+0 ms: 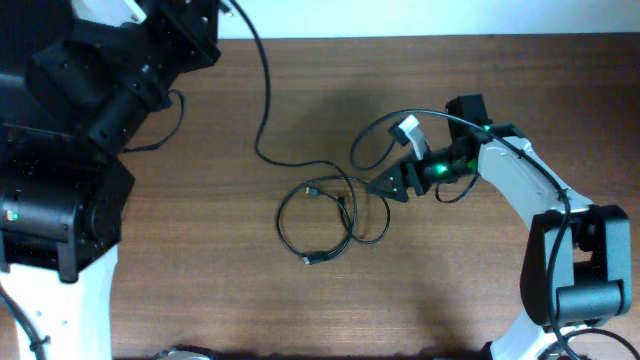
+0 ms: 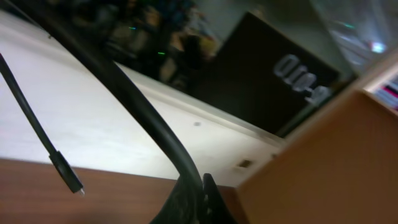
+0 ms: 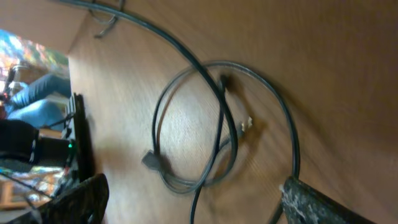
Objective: Untangle cables
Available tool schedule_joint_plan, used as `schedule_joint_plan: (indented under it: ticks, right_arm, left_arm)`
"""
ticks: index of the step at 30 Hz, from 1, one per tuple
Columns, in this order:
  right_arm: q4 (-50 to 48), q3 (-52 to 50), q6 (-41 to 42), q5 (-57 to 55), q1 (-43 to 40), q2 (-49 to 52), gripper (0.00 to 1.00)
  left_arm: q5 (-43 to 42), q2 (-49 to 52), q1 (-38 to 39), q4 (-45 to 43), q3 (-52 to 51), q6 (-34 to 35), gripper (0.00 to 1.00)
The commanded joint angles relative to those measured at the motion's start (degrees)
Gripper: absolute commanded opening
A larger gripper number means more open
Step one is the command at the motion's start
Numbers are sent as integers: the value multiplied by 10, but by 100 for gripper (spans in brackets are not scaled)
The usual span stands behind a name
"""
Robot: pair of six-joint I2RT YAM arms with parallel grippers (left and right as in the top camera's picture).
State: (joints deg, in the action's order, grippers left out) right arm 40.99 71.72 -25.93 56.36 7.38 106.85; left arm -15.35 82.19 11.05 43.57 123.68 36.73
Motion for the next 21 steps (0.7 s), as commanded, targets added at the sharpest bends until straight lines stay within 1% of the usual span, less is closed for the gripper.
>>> schedule_joint_plan:
  ticks: [1,6,7,8,10,11,12,14,15,16,21]
  right_arm:
    - [-48,-3,-24,36,27,-1,88]
    - [-99,-3,-24,34,78,-1,88]
    - [-104,-3,-29,32,92,-1,86]
    - [-107,-3,-46,27,107,0,77]
    - [-111,-3,-52,-4,127,0,61]
    - [-111,-3,-52,-19,135,0,56]
    - [-110,-3,-52,-41,145,1,48]
    - [-104,-3,-52,-61,153,1,17]
    - [-100,-3,-51,-60,154,1,5]
    - [-95,-3,-49,-60,154,1,4]
    - [-65,-3,-47,-56,139,1,4]
  left_arm:
    - [-95,-3,-3,-30,13,12,0]
    - [-106,-3,-3,-63,13,14,0]
    - [-106,-4,-3,-69,13,15,0]
    - [-106,-4,-3,-71,13,15,0]
    - [-106,-5,-3,-71,13,16,0]
    - [-106,-6,-3,-71,13,16,0]
    - [-106,-8,-3,-71,13,16,0]
    - [-103,-10,-3,-71,13,15,0]
    - [-103,-10,-3,-71,13,13,0]
    - [-104,-11,-3,-71,13,13,0]
    - [-99,-11,-3,-71,13,11,0]
